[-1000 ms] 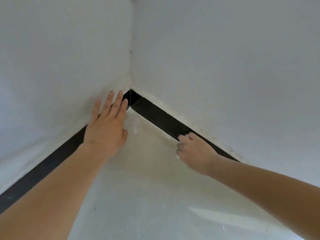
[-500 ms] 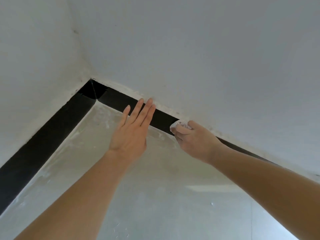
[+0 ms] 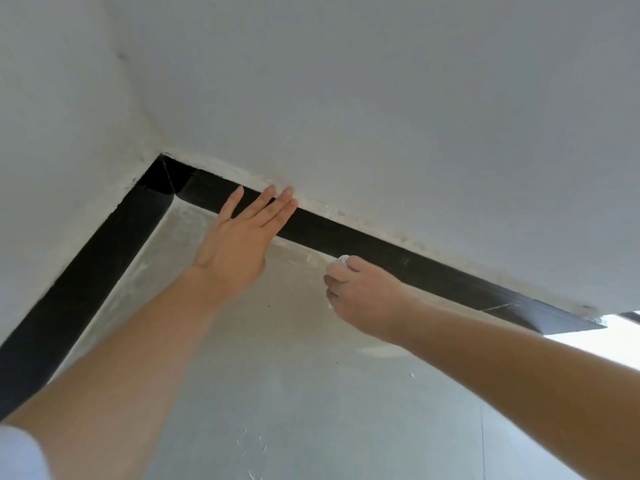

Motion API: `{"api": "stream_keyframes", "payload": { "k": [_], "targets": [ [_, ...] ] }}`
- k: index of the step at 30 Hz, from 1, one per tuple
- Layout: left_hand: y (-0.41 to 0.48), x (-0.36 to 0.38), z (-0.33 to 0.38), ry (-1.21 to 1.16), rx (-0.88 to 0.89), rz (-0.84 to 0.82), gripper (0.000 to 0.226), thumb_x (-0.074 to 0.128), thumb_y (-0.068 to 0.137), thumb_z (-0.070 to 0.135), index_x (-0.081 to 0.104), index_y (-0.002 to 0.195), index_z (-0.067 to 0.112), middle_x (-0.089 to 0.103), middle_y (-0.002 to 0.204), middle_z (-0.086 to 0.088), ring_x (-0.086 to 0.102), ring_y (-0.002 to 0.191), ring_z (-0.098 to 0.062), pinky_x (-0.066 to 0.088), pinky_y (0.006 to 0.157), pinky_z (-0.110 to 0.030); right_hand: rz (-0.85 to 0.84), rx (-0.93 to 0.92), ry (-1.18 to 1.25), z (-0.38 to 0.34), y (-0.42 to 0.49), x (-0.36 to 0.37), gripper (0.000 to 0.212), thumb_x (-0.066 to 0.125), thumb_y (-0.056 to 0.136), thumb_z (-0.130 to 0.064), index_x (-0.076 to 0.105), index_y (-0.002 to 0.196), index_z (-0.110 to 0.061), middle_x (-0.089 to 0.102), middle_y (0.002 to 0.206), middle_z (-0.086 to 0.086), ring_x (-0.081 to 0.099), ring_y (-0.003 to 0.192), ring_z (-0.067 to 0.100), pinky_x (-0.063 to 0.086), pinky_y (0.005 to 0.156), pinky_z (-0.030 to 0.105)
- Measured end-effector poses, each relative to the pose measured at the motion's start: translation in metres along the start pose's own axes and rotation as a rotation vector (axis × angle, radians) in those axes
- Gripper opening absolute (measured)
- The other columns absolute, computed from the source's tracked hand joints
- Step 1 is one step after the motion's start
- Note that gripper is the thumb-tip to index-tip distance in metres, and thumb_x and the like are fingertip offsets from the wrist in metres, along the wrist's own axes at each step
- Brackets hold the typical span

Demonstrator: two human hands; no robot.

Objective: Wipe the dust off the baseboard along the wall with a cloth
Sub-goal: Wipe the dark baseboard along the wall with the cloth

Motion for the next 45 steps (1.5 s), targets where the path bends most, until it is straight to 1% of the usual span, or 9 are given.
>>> {"api": "stream_keyframes", "payload": {
  "k": [7, 14, 18, 21, 23, 25, 28, 34, 45],
  "targets": [
    [0.005, 0.004, -0.017, -0.168, 0.089, -0.103, 0.093, 0.042, 0.081, -0.014, -0.001, 0.151, 0.030, -0.019, 0.149, 0.023, -0.016, 0.136, 0.007, -0.012, 0.113, -0.023, 0.031, -0.027, -0.262, 0.014, 0.081, 0.007, 0.015, 0.064, 0.081, -0.026, 0.076, 0.090, -0.025, 0.071, 0.086, -0.009, 0.052, 0.108, 0.018, 0.029, 0.089, 0.035],
    [0.005, -0.013, 0.004, -0.028, -0.018, -0.287, 0.082, 0.037, 0.090, -0.004, -0.007, 0.153, 0.024, -0.019, 0.158, 0.011, -0.013, 0.146, -0.007, -0.006, 0.118, -0.031, -0.068, 0.054, -0.173, 0.028, 0.041, 0.019, 0.015, 0.058, 0.084, -0.015, 0.070, 0.093, -0.019, 0.068, 0.088, -0.008, 0.045, 0.111, 0.019, 0.022, 0.075, 0.033],
    [-0.001, -0.013, 0.012, 0.068, -0.074, -0.284, 0.081, 0.038, 0.091, 0.004, -0.012, 0.153, 0.020, -0.021, 0.158, 0.008, -0.017, 0.146, -0.013, -0.001, 0.119, -0.035, 0.008, 0.114, -0.051, 0.035, 0.009, 0.024, 0.019, 0.059, 0.058, -0.005, 0.072, 0.068, -0.014, 0.061, 0.058, -0.002, 0.057, 0.082, 0.018, 0.031, 0.062, 0.030],
    [0.000, -0.015, 0.019, 0.070, -0.142, -0.303, 0.080, 0.039, 0.091, 0.007, -0.011, 0.153, 0.018, -0.021, 0.158, 0.006, -0.018, 0.146, -0.015, 0.000, 0.119, -0.038, -0.036, 0.129, 0.092, 0.030, -0.018, 0.029, 0.015, 0.060, 0.079, -0.008, 0.070, 0.088, -0.015, 0.065, 0.081, -0.002, 0.047, 0.102, 0.021, 0.026, 0.072, 0.031],
    [0.001, -0.013, 0.026, 0.024, -0.215, -0.292, 0.080, 0.040, 0.091, 0.009, -0.010, 0.153, 0.016, -0.021, 0.158, 0.005, -0.018, 0.146, -0.015, 0.000, 0.119, -0.040, -0.110, 0.262, 0.278, 0.036, -0.040, 0.044, 0.027, 0.048, 0.090, -0.007, 0.063, 0.111, -0.017, 0.064, 0.103, -0.002, 0.039, 0.112, 0.022, 0.023, 0.078, 0.031],
    [0.001, -0.005, 0.041, -0.009, -0.241, -0.247, 0.080, 0.041, 0.092, 0.011, -0.012, 0.153, 0.015, -0.023, 0.158, 0.004, -0.019, 0.145, -0.015, -0.001, 0.119, -0.040, 0.090, 0.368, 0.429, 0.042, -0.068, 0.038, 0.034, 0.056, 0.084, -0.008, 0.062, 0.115, -0.021, 0.064, 0.110, -0.007, 0.045, 0.106, 0.021, 0.030, 0.078, 0.030],
    [-0.002, 0.012, 0.078, 0.006, -0.166, -0.202, 0.084, 0.040, 0.092, 0.014, -0.021, 0.149, 0.016, -0.033, 0.153, 0.005, -0.024, 0.144, -0.014, -0.005, 0.119, -0.037, 0.481, 0.659, 0.852, 0.057, -0.128, 0.044, 0.038, 0.060, 0.075, 0.003, 0.068, 0.105, -0.019, 0.069, 0.100, -0.012, 0.050, 0.087, 0.020, 0.040, 0.073, 0.027],
    [0.002, 0.025, 0.134, -0.026, -0.112, -0.133, 0.090, 0.041, 0.089, 0.011, -0.033, 0.140, 0.018, -0.038, 0.150, 0.005, -0.027, 0.143, -0.013, -0.008, 0.119, -0.036, 0.533, 1.353, 1.584, 0.039, -0.210, 0.119, 0.003, 0.057, 0.087, -0.016, 0.059, 0.088, -0.015, 0.057, 0.070, -0.005, 0.045, 0.061, 0.011, 0.032, 0.048, 0.014],
    [0.022, 0.032, 0.166, -0.108, -0.232, -0.016, 0.091, 0.047, 0.086, 0.009, -0.018, 0.150, 0.010, -0.027, 0.156, -0.002, -0.024, 0.143, -0.013, -0.008, 0.119, -0.035, 0.579, 2.403, 1.559, 0.009, -0.361, 0.225, 0.016, 0.059, 0.075, -0.016, 0.045, 0.079, -0.009, 0.044, 0.067, 0.002, 0.041, 0.064, 0.024, 0.033, 0.053, 0.030]
  ]
}}
Point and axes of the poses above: each hand's wrist, its own y-axis towards the middle knuckle, its own x-axis out of the palm, z = x × y, the point moved 8 cm from there along y, towards the middle knuckle
